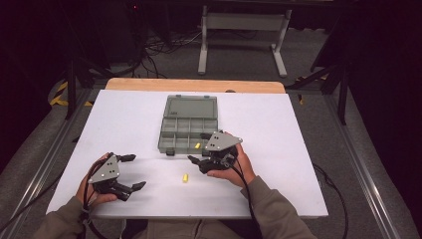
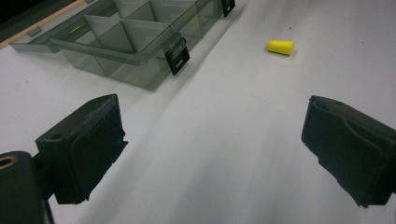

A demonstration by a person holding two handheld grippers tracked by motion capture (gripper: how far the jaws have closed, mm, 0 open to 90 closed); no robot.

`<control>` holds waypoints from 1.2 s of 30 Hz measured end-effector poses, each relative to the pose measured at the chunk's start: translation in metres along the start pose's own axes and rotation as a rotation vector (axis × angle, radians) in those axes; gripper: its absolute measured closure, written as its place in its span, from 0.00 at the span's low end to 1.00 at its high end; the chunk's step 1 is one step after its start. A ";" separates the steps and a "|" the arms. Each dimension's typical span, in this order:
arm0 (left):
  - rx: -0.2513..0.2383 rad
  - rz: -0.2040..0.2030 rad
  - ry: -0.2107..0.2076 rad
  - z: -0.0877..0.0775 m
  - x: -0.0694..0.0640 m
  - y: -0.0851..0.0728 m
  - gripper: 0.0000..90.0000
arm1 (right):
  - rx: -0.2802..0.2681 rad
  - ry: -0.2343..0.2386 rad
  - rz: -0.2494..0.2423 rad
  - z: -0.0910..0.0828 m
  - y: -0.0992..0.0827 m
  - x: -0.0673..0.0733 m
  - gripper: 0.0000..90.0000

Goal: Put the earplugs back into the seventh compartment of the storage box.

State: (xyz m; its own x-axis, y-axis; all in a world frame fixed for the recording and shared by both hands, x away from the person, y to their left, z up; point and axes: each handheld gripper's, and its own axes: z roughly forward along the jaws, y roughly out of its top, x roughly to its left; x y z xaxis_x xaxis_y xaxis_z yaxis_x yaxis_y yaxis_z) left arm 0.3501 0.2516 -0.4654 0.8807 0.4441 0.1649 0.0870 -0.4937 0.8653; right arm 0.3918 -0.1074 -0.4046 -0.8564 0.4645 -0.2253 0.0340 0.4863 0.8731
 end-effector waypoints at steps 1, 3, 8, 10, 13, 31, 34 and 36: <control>0.000 0.000 0.000 0.000 0.000 0.000 0.07 | 0.000 0.000 0.000 0.000 0.000 0.000 0.23; 0.001 0.001 0.000 0.000 0.000 0.000 0.07 | 0.009 0.012 -0.005 0.000 -0.001 0.003 0.23; 0.000 -0.002 0.001 0.000 0.000 0.000 0.07 | 0.026 0.036 -0.019 0.000 -0.003 0.008 0.23; 0.001 0.000 0.000 0.000 0.000 0.000 0.07 | 0.038 0.051 -0.024 0.001 -0.005 0.013 0.23; 0.003 0.004 0.002 0.000 0.000 0.000 0.07 | 0.050 0.066 -0.027 0.002 -0.007 0.017 0.24; 0.000 0.005 0.002 -0.002 0.000 0.001 0.07 | 0.193 0.256 -0.043 0.035 -0.029 0.037 0.42; 0.001 0.007 0.001 -0.002 0.000 0.001 0.07 | 0.211 0.269 -0.035 0.038 -0.032 0.037 0.46; 0.001 0.005 0.001 -0.002 0.000 0.000 0.07 | 0.218 0.285 -0.027 0.040 -0.033 0.037 0.48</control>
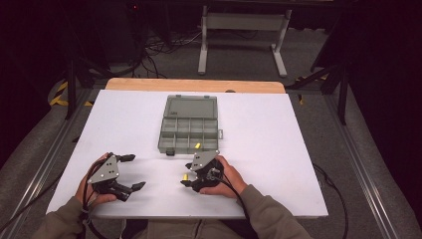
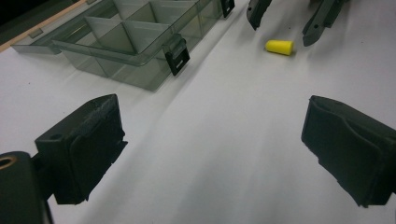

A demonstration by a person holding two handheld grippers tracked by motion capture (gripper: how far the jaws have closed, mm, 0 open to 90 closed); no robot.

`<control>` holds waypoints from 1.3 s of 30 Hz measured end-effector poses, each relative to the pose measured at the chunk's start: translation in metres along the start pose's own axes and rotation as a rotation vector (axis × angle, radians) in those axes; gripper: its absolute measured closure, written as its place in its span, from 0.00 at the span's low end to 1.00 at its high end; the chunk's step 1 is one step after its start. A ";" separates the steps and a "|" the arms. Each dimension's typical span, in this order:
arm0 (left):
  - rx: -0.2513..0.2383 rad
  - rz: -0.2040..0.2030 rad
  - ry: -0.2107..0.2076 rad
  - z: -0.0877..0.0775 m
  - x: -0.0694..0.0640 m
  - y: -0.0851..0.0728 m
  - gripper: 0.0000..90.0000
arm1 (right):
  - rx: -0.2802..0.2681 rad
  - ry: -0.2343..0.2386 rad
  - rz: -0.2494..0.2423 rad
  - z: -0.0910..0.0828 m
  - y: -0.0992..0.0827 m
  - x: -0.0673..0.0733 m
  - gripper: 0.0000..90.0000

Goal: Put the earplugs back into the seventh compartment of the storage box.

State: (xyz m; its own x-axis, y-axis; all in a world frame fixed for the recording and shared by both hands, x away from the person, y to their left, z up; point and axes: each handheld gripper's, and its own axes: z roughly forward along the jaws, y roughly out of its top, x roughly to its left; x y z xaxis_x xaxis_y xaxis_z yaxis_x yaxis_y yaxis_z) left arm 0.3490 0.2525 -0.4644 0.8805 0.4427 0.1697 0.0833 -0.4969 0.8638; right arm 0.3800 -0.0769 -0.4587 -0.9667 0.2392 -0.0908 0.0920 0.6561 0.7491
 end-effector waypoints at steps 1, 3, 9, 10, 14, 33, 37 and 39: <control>0.000 0.000 0.000 0.000 0.000 0.000 0.07 | 0.006 0.003 -0.002 0.001 0.000 -0.001 0.49; 0.000 0.002 -0.001 0.000 0.000 0.000 0.07 | 0.009 0.008 0.004 0.003 -0.001 -0.001 0.51; 0.002 0.001 -0.002 0.000 0.000 0.000 0.07 | 0.019 0.009 -0.003 0.008 -0.001 -0.002 0.56; 0.003 0.001 -0.003 0.001 0.000 0.000 0.07 | 0.019 0.015 -0.002 0.008 -0.001 -0.002 0.58; 0.003 0.001 -0.003 0.001 0.000 0.000 0.07 | 0.018 0.034 -0.005 0.008 -0.001 -0.002 0.66; 0.003 0.005 0.006 0.001 0.000 0.001 0.07 | -0.048 0.018 -0.056 -0.011 0.008 0.004 0.79; 0.007 0.005 0.005 0.002 0.000 0.001 0.08 | -0.066 0.005 -0.058 -0.016 0.010 0.003 0.79; 0.005 0.006 0.007 0.001 -0.001 0.001 0.08 | -0.077 -0.002 -0.060 -0.019 0.011 0.004 0.80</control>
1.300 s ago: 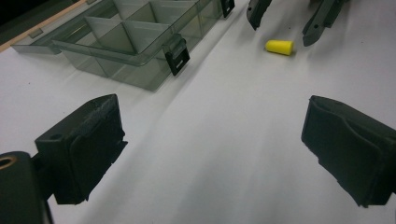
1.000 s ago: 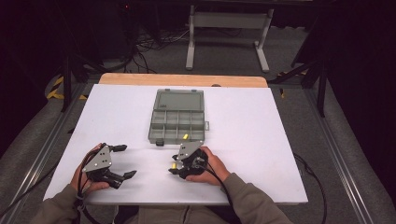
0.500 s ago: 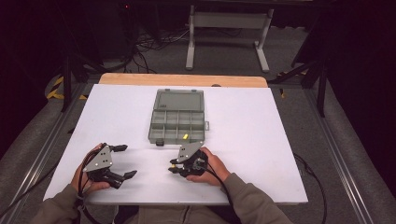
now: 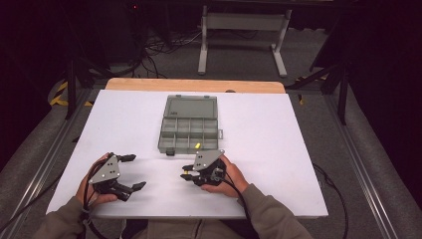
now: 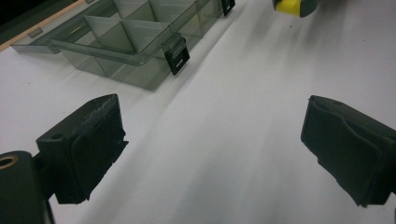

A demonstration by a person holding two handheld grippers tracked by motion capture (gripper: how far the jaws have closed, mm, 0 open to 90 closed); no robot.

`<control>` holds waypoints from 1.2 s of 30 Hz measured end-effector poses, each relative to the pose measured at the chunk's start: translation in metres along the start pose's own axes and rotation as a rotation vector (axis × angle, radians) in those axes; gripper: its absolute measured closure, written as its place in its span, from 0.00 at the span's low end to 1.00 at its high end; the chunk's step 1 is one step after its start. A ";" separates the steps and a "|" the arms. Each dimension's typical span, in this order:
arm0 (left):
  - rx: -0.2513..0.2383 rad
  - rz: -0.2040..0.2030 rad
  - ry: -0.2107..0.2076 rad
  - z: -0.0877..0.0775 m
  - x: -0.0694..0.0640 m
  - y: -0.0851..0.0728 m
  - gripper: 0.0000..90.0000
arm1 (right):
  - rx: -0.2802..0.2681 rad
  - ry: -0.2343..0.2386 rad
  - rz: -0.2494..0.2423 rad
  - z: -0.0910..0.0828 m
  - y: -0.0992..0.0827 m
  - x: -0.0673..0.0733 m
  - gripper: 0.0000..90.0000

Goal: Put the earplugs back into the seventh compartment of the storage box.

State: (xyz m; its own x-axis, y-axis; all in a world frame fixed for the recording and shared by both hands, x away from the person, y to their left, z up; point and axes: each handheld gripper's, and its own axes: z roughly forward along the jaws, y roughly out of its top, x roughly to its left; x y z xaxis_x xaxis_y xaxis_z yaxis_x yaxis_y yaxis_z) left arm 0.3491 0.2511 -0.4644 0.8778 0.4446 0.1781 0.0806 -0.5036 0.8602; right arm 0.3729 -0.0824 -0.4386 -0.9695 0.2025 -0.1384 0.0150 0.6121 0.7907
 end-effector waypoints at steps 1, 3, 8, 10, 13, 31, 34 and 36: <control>0.000 0.000 0.001 0.000 0.000 0.000 0.08 | -0.008 -0.007 -0.005 -0.002 0.001 0.000 0.80; -0.002 0.000 0.001 0.000 0.000 0.000 0.08 | -0.014 -0.013 -0.007 -0.003 0.001 0.001 0.80; -0.001 0.000 0.001 0.000 0.000 0.000 0.08 | -0.039 -0.035 -0.013 -0.010 0.005 0.001 0.80; -0.002 -0.001 0.002 0.000 0.000 0.000 0.08 | -0.043 -0.039 -0.009 -0.011 0.005 0.000 0.80; -0.003 -0.001 0.001 0.000 0.000 0.000 0.08 | -0.056 -0.046 -0.014 -0.013 0.005 0.000 0.80; -0.002 -0.002 0.003 -0.001 0.000 0.000 0.08 | -0.112 -0.108 -0.008 -0.032 0.010 -0.008 0.80; -0.004 -0.004 0.001 -0.001 0.000 0.000 0.08 | -0.123 -0.120 -0.003 -0.037 0.010 -0.010 0.80; -0.003 -0.002 0.001 -0.001 0.000 0.000 0.08 | -0.126 -0.125 -0.004 -0.038 0.010 -0.010 0.80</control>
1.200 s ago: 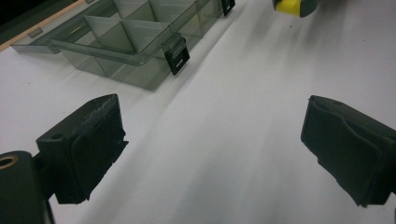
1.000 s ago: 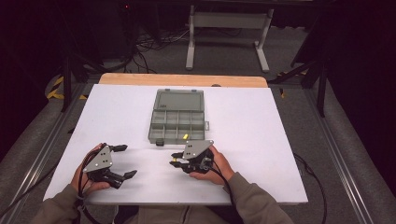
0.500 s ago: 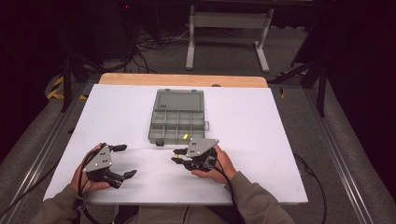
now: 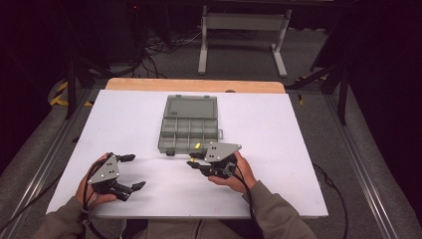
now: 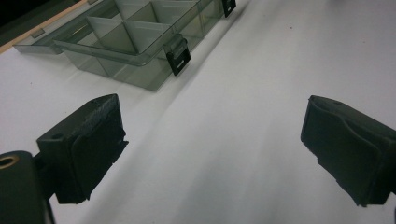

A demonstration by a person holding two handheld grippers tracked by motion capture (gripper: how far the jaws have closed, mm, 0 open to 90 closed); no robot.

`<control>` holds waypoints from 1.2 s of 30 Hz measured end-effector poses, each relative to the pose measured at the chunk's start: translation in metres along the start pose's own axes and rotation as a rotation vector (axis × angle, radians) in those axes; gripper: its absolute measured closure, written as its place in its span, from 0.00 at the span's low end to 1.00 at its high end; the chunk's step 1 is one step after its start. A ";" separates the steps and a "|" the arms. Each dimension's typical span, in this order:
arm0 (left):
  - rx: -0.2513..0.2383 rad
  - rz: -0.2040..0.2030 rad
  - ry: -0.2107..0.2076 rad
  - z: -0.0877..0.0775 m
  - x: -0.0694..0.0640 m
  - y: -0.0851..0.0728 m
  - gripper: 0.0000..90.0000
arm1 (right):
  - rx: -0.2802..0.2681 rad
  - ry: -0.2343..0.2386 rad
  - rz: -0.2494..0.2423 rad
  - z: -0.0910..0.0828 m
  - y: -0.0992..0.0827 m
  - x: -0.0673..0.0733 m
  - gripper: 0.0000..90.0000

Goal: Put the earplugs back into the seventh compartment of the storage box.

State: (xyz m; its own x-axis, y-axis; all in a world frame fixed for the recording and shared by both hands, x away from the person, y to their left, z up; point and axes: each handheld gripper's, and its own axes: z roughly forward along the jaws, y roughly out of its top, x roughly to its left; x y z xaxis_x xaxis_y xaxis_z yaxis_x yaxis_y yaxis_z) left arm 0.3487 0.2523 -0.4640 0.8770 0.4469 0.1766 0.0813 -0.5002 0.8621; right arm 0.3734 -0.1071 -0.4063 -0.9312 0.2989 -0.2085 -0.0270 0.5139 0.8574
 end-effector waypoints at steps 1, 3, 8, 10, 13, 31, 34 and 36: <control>-0.001 -0.001 0.000 0.000 0.000 0.000 0.08 | -0.007 -0.008 0.003 -0.003 0.001 -0.002 0.80; -0.003 -0.001 0.000 -0.001 0.000 0.000 0.08 | -0.010 -0.017 0.005 -0.005 0.001 -0.004 0.80; -0.002 0.002 -0.002 0.000 0.000 0.000 0.08 | -0.013 -0.034 0.015 -0.008 0.000 -0.007 0.80; -0.001 0.002 -0.003 0.001 0.000 0.000 0.08 | -0.014 -0.042 0.019 -0.009 0.000 -0.009 0.80; -0.003 0.000 0.000 0.000 0.000 0.001 0.08 | -0.016 -0.060 0.021 -0.011 -0.001 -0.011 0.80; -0.001 0.003 0.009 -0.001 -0.001 0.000 0.08 | -0.017 -0.118 0.080 -0.007 -0.007 -0.036 0.80; -0.002 -0.001 0.007 -0.001 -0.001 -0.001 0.08 | -0.012 -0.136 0.098 -0.003 -0.010 -0.043 0.80; -0.003 0.000 0.008 -0.001 -0.001 -0.001 0.08 | -0.010 -0.143 0.100 -0.002 -0.010 -0.045 0.79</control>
State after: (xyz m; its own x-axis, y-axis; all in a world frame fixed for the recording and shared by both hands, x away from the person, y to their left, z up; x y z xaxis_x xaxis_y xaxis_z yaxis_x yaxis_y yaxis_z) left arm 0.3469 0.2528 -0.4642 0.8734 0.4526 0.1799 0.0804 -0.4982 0.8633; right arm 0.4149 -0.1272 -0.4045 -0.8684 0.4598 -0.1857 0.0593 0.4681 0.8817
